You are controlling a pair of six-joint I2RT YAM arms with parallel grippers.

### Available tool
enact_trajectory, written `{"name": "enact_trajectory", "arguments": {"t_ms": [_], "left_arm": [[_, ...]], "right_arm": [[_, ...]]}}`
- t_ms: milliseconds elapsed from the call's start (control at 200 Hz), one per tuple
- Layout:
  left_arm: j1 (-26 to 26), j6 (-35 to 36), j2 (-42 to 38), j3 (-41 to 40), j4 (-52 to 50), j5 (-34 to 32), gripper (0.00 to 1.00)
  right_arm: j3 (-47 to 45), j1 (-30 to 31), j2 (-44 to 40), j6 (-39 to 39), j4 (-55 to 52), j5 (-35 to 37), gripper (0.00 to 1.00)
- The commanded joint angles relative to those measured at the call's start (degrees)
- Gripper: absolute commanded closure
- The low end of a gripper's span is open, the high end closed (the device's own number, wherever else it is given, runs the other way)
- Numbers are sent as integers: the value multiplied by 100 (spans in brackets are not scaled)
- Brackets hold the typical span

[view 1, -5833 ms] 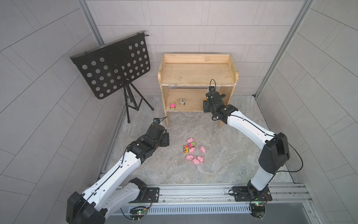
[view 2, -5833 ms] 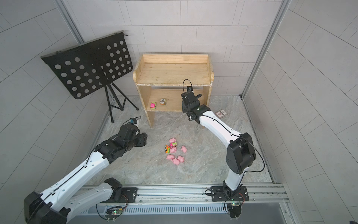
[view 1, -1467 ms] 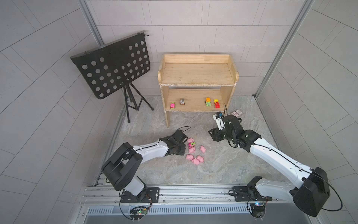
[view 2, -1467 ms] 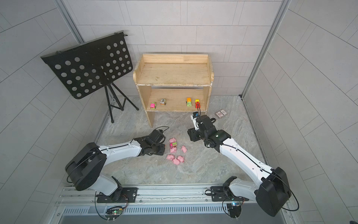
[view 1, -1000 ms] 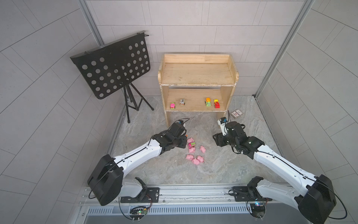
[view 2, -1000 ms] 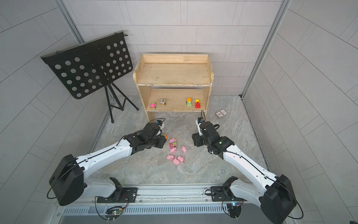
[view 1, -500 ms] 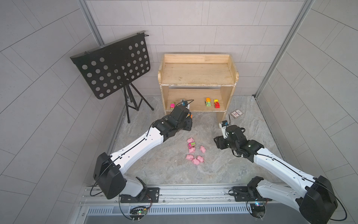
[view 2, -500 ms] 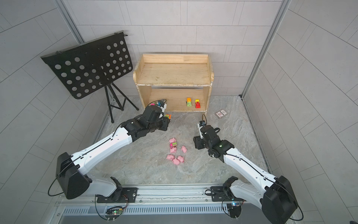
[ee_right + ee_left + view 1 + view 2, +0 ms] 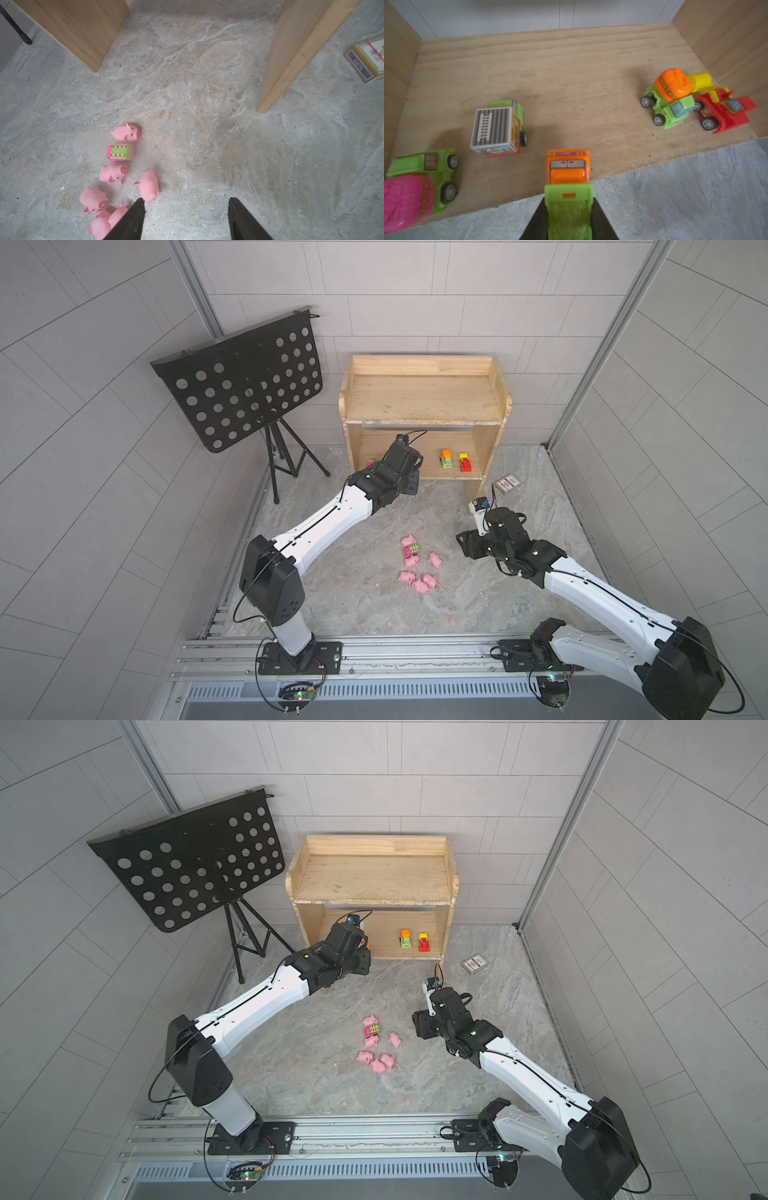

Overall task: Organize plastic toys on shelves
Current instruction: Place the plastic toy on the shelf.

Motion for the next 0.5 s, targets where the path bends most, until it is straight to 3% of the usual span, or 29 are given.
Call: {"name": "enact_trajectory", "arguments": {"t_ms": [0, 495], "left_arm": [[77, 150, 133, 375, -184, -150, 69], [194, 191, 816, 984, -404, -9, 68]], "right_arm": [[-34, -7, -127, 69, 22, -60, 34], [-15, -9, -98, 72, 31, -138, 34]]}}
